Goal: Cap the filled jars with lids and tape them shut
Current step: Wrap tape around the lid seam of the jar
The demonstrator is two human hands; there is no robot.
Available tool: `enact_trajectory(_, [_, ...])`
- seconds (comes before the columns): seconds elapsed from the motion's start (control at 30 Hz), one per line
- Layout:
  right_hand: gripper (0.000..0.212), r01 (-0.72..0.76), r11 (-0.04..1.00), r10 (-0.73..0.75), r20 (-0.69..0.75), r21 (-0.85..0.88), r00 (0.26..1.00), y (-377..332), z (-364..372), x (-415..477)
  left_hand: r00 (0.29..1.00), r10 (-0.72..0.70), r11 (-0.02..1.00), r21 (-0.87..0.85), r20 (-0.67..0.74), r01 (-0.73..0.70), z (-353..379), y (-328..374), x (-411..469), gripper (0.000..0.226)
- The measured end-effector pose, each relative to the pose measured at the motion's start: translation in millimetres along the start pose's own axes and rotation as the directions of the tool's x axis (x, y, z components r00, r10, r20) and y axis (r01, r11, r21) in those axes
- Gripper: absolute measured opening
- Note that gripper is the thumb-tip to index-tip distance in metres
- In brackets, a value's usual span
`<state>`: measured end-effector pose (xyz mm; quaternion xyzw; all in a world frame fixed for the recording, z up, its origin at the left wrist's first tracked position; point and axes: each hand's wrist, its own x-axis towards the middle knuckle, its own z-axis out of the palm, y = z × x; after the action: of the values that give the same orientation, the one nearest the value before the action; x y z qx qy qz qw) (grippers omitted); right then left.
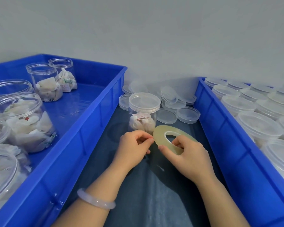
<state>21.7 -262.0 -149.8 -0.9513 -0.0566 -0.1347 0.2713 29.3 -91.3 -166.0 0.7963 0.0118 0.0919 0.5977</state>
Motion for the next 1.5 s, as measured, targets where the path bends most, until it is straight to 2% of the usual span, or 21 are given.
enact_trajectory(0.2, [0.047, 0.001, 1.0, -0.001, 0.006, 0.007, 1.0, -0.5, 0.4, -0.7, 0.999, 0.004, 0.999, -0.046, 0.033, -0.003, -2.0, 0.7, -0.3, 0.01])
enact_trajectory(0.37, [0.045, -0.018, 1.0, 0.018, 0.019, 0.02, 1.0, -3.3, -0.7, -2.4, 1.0, 0.007, 0.999, 0.042, 0.028, -0.009, -1.6, 1.6, -1.6, 0.013])
enact_trajectory(0.73, [0.04, -0.002, 1.0, 0.0, 0.056, 0.031, 0.998, -3.9, -1.1, -2.6, 0.997, 0.024, 0.999, 0.034, 0.075, -0.027, -1.8, 8.5, -5.2, 0.012])
enact_trajectory(0.8, [0.04, 0.026, 0.998, -0.031, 0.098, 0.054, 0.995, -3.5, 1.2, -2.3, 0.994, 0.029, 0.999, -0.016, 0.105, -0.028, -3.7, 10.8, -4.9, 0.016])
enact_trajectory(0.9, [0.042, 0.157, 0.981, -0.162, 0.034, 0.116, 0.986, -5.3, 4.9, -2.5, 0.98, 0.082, 0.982, -0.184, 0.18, -0.049, -6.6, 15.3, -6.7, 0.021])
enact_trajectory(1.0, [0.037, 0.207, 0.975, -0.211, 0.035, 0.08, 0.977, -9.3, 6.4, -1.9, 0.968, 0.135, 0.961, -0.267, 0.212, -0.075, -9.4, 19.0, -8.9, 0.02])
enact_trajectory(1.13, [0.027, 0.269, 0.959, -0.267, -0.035, 0.085, 0.963, -9.0, 5.8, -1.5, 0.972, 0.162, 0.959, -0.259, 0.173, -0.114, -10.0, 17.5, -8.6, 0.02])
enact_trajectory(1.2, [0.019, 0.247, 0.962, -0.249, 0.005, 0.116, 0.968, -8.6, 4.6, -0.7, 0.969, 0.204, 0.968, -0.174, 0.137, -0.179, -7.5, 17.1, -11.5, 0.016])
enact_trajectory(1.27, [0.017, 0.213, 0.969, -0.216, 0.007, 0.126, 0.976, -8.1, 2.3, 3.1, 0.951, 0.31, 0.948, -0.069, -0.006, -0.31, -5.6, 18.5, -12.7, 0.011])
enact_trajectory(1.3, [0.016, 0.204, 0.97, -0.203, -0.022, 0.135, 0.979, -8.5, -1.0, 8.2, 0.92, 0.365, 0.927, -0.03, -0.14, -0.373, -5.8, 20.7, -11.2, 0.018])
enact_trajectory(1.37, [0.014, 0.183, 0.967, -0.172, -0.074, 0.179, 0.982, -12.2, -12.2, 24.7, 0.786, 0.476, 0.875, 0.118, -0.396, -0.47, -8.1, 28.7, -0.8, 0.035])
enact_trajectory(1.4, [0.013, 0.167, 0.962, -0.154, -0.073, 0.216, 0.985, -14.6, -18.7, 33.8, 0.736, 0.517, 0.854, 0.209, -0.438, -0.476, -9.6, 32.0, 7.8, 0.047])
enact_trajectory(1.43, [0.013, 0.153, 0.953, -0.143, -0.055, 0.261, 0.988, -17.3, -24.7, 42.4, 0.748, 0.518, 0.855, 0.243, -0.415, -0.457, -11.5, 35.0, 16.8, 0.061])
enact_trajectory(1.5, [0.022, 0.138, 0.936, -0.147, 0.002, 0.325, 0.989, -22.7, -32.4, 54.0, 0.884, 0.393, 0.917, 0.178, -0.253, -0.357, -12.9, 39.1, 31.5, 0.077])
